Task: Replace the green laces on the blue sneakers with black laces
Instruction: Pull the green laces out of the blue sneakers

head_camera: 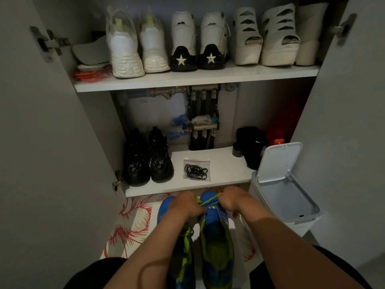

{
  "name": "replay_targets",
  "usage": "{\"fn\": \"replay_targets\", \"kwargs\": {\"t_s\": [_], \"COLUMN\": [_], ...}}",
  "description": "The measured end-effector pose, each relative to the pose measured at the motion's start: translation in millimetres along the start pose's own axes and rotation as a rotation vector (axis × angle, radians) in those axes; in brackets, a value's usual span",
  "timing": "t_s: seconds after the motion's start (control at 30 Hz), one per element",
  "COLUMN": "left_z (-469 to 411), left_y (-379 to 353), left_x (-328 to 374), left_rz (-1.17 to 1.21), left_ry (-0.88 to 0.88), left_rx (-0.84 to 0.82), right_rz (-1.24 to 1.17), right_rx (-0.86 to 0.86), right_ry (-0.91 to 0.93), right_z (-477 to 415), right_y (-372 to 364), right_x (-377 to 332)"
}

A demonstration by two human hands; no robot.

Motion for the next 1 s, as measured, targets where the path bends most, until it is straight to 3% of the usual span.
{"fn": "replay_targets", "kwargs": {"t_s": [0.17,0.27,0.43,0.53,0.63,0.77,0.83,0.9,1.0], "left_z": [-1.9,13.3,62.6,93.2,118.9,140.7,146.6,142.1,120.6], "left_y": [36.4,76.0,132.6,165.8,198.8,235.5,239.9,230.3,192.5], "left_x": [18.6,43.0,74.6,76.4,58.0,6.9,-15.4,-26.6,-16.5], "left_rz": [0.233,0.454,1.020,1.208,1.311,1.302,1.183,1.063,0.985], "left_ry": [-0.083,-0.174,-0.266,-0.346,-0.423,-0.379,-0.310,-0.221,-0.138], "left_rx": [0.048,0.110,0.113,0.161,0.320,0.676,0.813,0.809,0.541], "right_rz": [-0.047,-0.363,-0.795,-0.758,-0.626,-0.387,-0.436,-0.663,-0.964], "right_rx": [0.105,0.149,-0.030,-0.070,-0.014,0.152,0.273,0.341,0.290], "right_ry": [0.089,0.303,0.513,0.511,0.440,0.205,0.136,0.160,0.317], "right_z": [5.1,16.9,43.3,50.8,50.4,50.9,61.8,78.0,104.4], "right_y": [17.0,26.0,19.7,10.0,2.5,10.6,28.2,50.3,81.2], "right_x": [-9.7,-43.3,-90.7,-94.7,-84.6,-46.5,-37.7,-46.2,-81.6]}}
Point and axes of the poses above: each hand's wrist, its own z-axis away from the middle knuckle, its own y-axis out of the back of the hand, x = y × z, the point moved 10 cm from there along -z, towards the middle knuckle, and after that the axes turned 5 degrees about z, right-handed, at the moved point
